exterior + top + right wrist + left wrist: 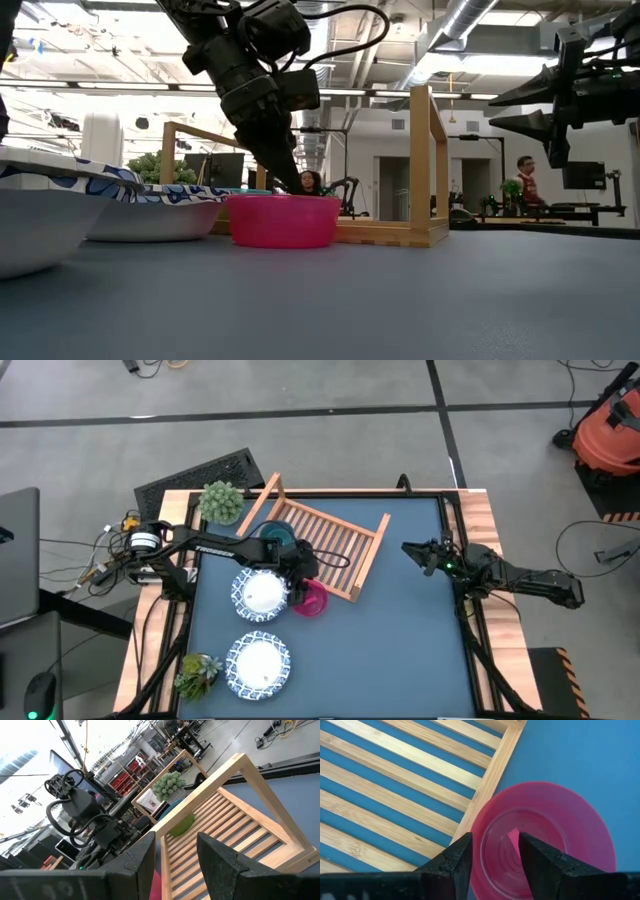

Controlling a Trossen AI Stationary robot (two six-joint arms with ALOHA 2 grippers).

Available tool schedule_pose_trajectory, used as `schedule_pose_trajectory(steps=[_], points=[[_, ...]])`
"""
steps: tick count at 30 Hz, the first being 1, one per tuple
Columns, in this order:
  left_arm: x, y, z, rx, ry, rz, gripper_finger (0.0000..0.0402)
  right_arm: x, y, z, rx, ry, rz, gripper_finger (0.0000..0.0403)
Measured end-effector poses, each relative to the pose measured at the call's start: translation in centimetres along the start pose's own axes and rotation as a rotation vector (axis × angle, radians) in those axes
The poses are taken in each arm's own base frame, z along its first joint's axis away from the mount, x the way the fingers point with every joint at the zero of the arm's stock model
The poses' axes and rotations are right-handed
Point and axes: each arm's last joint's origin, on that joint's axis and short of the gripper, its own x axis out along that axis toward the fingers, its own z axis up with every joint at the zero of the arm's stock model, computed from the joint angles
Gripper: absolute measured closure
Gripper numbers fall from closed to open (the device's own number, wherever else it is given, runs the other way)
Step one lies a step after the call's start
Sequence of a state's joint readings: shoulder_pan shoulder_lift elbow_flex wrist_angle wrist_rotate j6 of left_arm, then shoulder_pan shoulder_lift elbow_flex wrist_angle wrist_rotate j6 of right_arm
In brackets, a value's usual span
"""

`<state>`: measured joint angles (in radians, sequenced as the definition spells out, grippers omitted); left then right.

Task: Place and stack bowls onto a shelf
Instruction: Stack the small red bowl on top of the small blue bowl on the shelf

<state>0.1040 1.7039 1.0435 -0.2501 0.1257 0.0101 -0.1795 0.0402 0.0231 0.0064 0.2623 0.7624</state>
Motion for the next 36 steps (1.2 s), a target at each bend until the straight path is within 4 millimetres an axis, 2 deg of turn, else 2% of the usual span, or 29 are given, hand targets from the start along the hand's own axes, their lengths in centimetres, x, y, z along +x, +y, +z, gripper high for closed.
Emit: schedule_pose_trajectory(steps=[10,36], points=[[0.0,0.01,-0.02,-0.01,0.002,0.0,0.0237,0.0,0.0,0.0,-0.004,0.0,0.0,0.0232],[-0.03,0.29,-0.09,-0.058,0.008,0.013,0.0236,0.0,0.0,0.0,-0.012,0.0,0.0,0.0232]])
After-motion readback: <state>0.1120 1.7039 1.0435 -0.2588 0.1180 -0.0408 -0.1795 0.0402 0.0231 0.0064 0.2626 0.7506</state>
